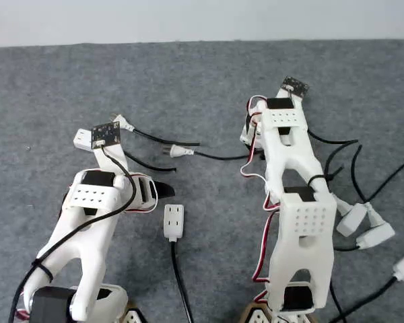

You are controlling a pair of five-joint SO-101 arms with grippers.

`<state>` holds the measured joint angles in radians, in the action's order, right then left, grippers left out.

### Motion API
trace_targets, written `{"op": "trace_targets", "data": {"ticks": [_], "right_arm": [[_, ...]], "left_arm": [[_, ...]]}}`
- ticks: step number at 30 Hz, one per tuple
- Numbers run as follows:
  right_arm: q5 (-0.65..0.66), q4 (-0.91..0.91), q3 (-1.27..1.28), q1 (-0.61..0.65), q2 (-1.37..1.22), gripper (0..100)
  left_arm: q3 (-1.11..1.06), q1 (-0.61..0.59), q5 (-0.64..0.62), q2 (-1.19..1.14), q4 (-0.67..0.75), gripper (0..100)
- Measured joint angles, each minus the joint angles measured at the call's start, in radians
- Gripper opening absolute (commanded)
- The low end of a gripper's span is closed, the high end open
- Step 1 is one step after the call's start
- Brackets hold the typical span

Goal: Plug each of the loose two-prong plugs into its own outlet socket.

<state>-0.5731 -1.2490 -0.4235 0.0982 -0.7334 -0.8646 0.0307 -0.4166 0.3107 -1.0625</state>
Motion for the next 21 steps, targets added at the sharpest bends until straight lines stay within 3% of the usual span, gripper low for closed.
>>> {"op": "trace_targets", "data": {"ticks": [16, 21], "right_arm": [[0.055, -0.158, -0.015, -0.031, 0.092, 0.8], [0.157, -0.285, -0.015, -0.061, 0.224, 0.8]], "left_arm": [[0.000, 0.002, 0.000, 0.000, 0.000, 39], [0.000, 0.005, 0.000, 0.000, 0.000, 39]]}}
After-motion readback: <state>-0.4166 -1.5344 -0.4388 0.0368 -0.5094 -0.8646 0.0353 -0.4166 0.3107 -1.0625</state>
